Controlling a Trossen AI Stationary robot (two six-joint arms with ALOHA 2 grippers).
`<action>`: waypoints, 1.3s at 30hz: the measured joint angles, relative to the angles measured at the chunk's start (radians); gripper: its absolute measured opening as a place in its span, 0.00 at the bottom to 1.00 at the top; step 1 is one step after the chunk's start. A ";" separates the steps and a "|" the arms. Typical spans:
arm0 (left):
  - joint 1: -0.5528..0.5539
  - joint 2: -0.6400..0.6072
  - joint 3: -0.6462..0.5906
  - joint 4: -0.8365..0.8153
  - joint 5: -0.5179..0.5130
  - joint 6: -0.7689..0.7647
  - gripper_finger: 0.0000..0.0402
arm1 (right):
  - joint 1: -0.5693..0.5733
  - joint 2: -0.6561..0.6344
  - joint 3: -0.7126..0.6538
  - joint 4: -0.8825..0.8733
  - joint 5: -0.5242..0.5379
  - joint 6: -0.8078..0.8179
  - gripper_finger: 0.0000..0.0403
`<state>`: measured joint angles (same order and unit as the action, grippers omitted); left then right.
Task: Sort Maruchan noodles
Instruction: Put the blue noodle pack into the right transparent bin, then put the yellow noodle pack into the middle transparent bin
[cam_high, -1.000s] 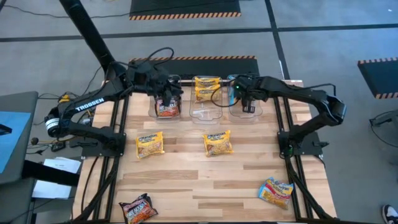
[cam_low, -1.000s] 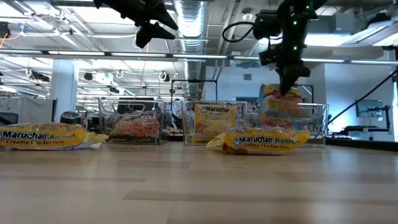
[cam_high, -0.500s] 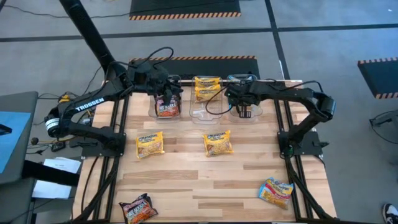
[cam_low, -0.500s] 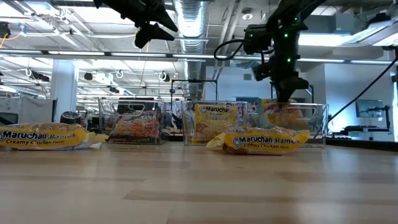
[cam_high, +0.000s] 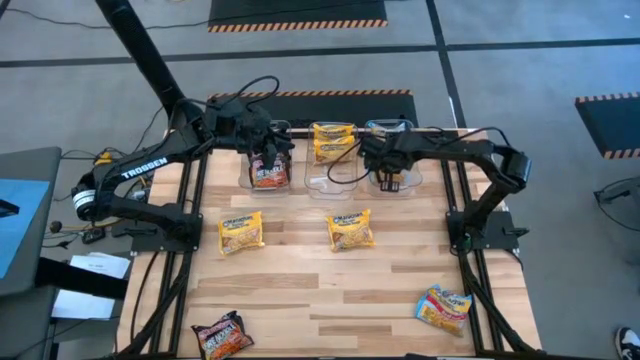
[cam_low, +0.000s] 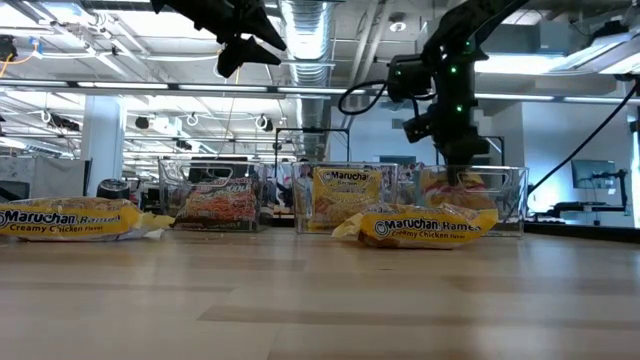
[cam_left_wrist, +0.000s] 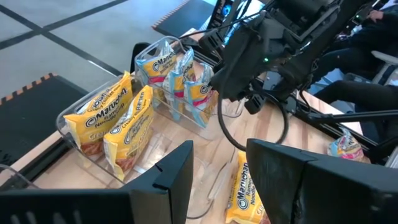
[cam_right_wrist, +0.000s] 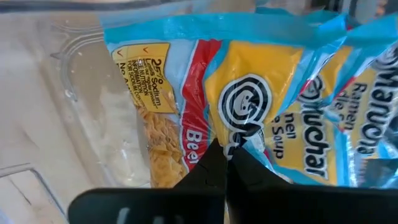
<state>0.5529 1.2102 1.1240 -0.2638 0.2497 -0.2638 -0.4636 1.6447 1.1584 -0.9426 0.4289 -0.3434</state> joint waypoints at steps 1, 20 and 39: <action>0.000 0.000 0.000 0.000 0.000 0.000 0.34 | -0.006 0.000 0.000 -0.003 -0.007 0.006 0.03; 0.000 0.000 0.000 0.000 0.002 -0.001 0.34 | -0.030 0.000 0.000 -0.024 -0.010 0.032 0.25; 0.000 0.000 0.000 0.000 0.020 0.034 0.34 | -0.020 -0.001 0.203 -0.216 -0.009 0.177 0.31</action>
<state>0.5526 1.2102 1.1240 -0.2642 0.2700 -0.2297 -0.4841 1.6440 1.3616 -1.1583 0.4194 -0.1662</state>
